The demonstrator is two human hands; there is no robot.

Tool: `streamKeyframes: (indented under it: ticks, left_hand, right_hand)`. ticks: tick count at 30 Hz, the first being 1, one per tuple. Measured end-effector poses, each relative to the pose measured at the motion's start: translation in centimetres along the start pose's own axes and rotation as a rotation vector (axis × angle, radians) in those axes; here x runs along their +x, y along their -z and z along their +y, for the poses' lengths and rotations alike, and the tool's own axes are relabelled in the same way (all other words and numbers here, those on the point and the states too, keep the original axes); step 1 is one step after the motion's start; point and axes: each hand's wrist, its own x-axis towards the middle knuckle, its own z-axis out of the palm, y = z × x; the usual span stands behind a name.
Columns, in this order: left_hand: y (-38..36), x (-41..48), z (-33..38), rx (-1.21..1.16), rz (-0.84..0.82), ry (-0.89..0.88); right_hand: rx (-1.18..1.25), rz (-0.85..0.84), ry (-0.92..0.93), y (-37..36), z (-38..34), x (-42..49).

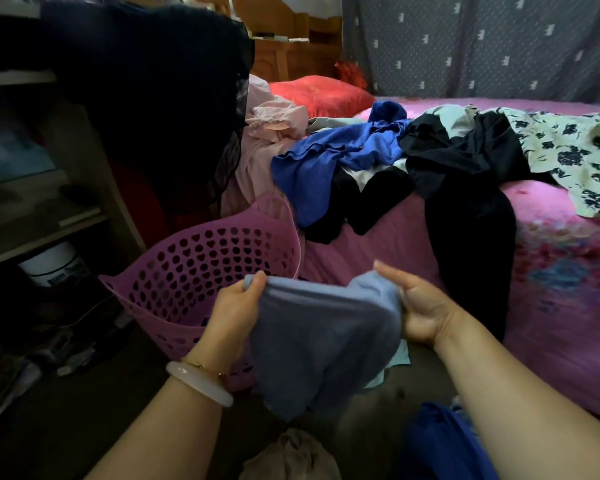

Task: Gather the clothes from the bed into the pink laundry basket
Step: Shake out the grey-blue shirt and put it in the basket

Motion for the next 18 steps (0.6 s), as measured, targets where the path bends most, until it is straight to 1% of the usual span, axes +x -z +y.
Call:
streamKeyframes:
  ticks: [1,2,4,7,9,12,14,18]
  left_hand:
    - [0.3,0.1,0.3,-0.042,0.021,0.009]
    - [0.5,0.2,0.5,-0.120,0.025,0.042]
    - [0.9,0.5,1.1,-0.275,0.037,0.087]
    - [1.4,0.6,1.9,-0.345,0.100,0.095]
    - [1.8,0.5,2.2,-0.405,0.140,0.106]
    - [2.2,0.6,2.4,-0.437,0.122,0.102]
    - [2.4,0.5,2.4,-0.423,0.133,0.098]
    - [3.0,1.2,1.8,-0.387,0.207,0.098]
  right_hand:
    - [0.070,-0.028,0.023,0.2,-0.2,0.0]
    - [0.087,-0.048,0.040,0.3,-0.3,0.0]
    - [0.057,-0.093,0.038,0.4,0.1,0.0]
    - [0.141,-0.174,0.056,0.5,0.1,-0.3]
    - [0.218,-0.145,0.086,0.4,-0.1,-0.5]
    - [0.172,-0.115,0.020,0.0,0.9,-0.8]
    - [0.148,-0.027,0.001,-0.1,1.2,-0.6]
    - [0.275,0.098,0.102,0.3,-0.4,-0.5]
